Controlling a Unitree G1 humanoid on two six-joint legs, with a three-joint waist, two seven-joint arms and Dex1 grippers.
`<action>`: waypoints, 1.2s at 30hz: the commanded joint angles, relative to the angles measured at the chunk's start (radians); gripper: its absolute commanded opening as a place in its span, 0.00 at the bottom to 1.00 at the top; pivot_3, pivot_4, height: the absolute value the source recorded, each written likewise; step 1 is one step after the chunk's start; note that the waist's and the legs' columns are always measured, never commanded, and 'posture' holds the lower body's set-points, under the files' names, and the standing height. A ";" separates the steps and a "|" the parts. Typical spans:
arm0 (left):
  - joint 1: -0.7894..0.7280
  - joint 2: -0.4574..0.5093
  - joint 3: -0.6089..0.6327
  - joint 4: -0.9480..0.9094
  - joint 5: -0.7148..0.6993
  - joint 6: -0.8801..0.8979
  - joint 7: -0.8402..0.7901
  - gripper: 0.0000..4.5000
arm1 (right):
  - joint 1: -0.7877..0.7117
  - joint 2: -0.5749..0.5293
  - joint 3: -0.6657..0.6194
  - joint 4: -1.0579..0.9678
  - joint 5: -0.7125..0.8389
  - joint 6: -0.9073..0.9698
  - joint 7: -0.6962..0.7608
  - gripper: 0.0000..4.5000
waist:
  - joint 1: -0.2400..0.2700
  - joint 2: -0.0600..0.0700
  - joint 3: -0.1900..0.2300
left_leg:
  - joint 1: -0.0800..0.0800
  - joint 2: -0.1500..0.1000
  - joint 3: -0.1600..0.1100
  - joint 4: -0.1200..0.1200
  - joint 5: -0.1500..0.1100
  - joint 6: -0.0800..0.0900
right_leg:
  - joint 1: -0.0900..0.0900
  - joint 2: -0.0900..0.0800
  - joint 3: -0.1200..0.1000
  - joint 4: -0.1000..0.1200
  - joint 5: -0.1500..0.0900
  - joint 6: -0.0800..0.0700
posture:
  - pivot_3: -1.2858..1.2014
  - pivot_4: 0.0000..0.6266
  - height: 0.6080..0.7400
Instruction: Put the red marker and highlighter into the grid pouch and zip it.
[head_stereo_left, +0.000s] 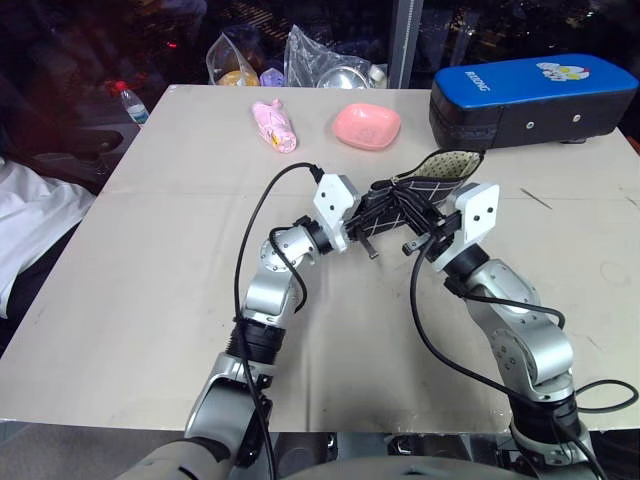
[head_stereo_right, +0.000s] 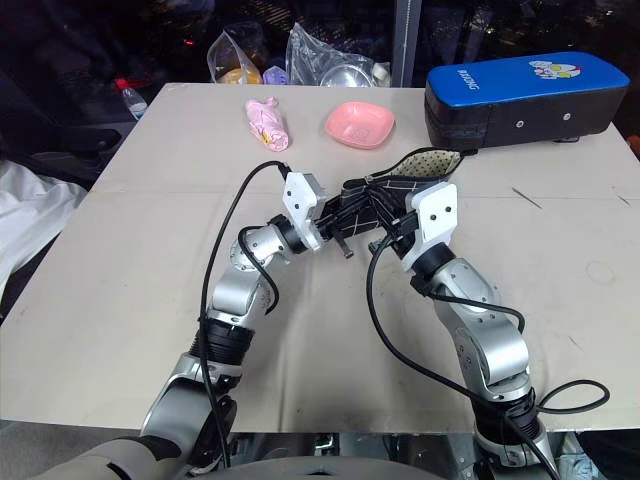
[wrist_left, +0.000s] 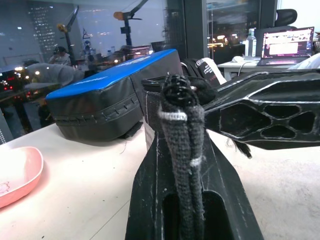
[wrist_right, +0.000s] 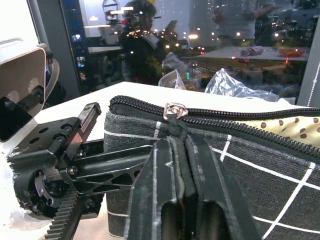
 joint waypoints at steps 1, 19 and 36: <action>-0.003 0.000 -0.006 -0.064 -0.008 -0.022 -0.002 0.00 | -0.014 -0.001 -0.001 -0.015 -0.006 -0.010 -0.002 0.02 | 0.000 0.000 0.000 | 0.000 0.000 0.000 0.000 0.000 0.000 | 0.000 0.000 0.000 0.000 0.000 0.000 | 0.52 0.24 0.98; 0.004 0.011 -0.001 -0.047 0.001 -0.042 -0.002 0.00 | -0.069 0.077 -0.121 0.012 -0.009 -0.072 -0.121 0.02 | 0.000 0.000 0.000 | 0.000 0.000 0.000 0.000 0.000 0.000 | 0.000 0.000 0.000 0.000 0.000 0.000 | 0.52 0.24 0.98; 0.020 0.039 0.002 -0.038 0.006 -0.062 -0.011 0.00 | -0.078 0.099 -0.170 0.032 0.007 -0.069 -0.174 0.02 | -0.002 0.000 0.000 | 0.000 0.000 0.000 -0.001 0.000 0.000 | 0.000 0.000 0.000 0.000 0.000 0.000 | 0.52 0.24 0.98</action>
